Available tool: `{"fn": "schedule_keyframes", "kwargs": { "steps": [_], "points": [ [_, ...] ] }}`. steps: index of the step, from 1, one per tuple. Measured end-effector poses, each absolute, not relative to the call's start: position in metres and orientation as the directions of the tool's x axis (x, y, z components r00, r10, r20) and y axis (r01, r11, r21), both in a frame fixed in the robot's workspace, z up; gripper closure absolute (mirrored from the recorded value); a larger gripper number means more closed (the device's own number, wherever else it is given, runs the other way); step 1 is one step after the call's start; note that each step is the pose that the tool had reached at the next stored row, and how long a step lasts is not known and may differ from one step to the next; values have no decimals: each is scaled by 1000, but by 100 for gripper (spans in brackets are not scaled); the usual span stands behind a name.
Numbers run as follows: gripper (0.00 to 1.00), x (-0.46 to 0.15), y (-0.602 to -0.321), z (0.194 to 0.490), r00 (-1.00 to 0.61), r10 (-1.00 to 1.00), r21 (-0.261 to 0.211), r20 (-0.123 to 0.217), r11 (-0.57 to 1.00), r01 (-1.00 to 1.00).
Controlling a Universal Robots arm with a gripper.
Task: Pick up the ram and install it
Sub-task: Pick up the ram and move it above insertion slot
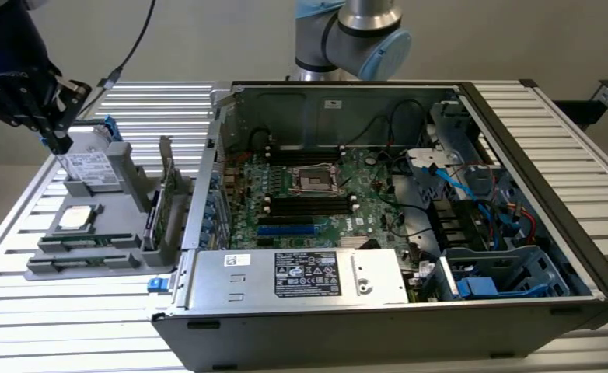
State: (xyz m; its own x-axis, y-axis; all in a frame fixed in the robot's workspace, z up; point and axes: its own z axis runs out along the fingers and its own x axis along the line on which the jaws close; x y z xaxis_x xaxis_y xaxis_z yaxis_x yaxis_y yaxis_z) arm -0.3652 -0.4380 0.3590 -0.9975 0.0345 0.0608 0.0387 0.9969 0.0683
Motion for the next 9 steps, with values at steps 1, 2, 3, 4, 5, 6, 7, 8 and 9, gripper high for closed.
{"fn": "schedule_keyframes", "kwargs": {
  "steps": [1,2,3,4,5,6,7,8,9],
  "points": [
    [90,-365,-438,359,-998,19,68,60,997,23],
    [90,-365,-438,359,-998,0,68,60,998,4],
    [90,-365,-438,359,-998,-18,68,60,998,-14],
    [90,-365,-438,359,-998,-36,68,60,997,-32],
    [90,-365,-438,359,-997,-55,68,60,996,-51],
    [90,-365,-438,359,-996,-73,68,60,995,-69],
    [90,-365,-438,359,-994,-91,68,60,994,-87],
    [90,-365,-438,359,-992,-110,68,60,992,-105],
    [90,-365,-438,359,-990,-127,68,60,990,-123]
  ]
}}
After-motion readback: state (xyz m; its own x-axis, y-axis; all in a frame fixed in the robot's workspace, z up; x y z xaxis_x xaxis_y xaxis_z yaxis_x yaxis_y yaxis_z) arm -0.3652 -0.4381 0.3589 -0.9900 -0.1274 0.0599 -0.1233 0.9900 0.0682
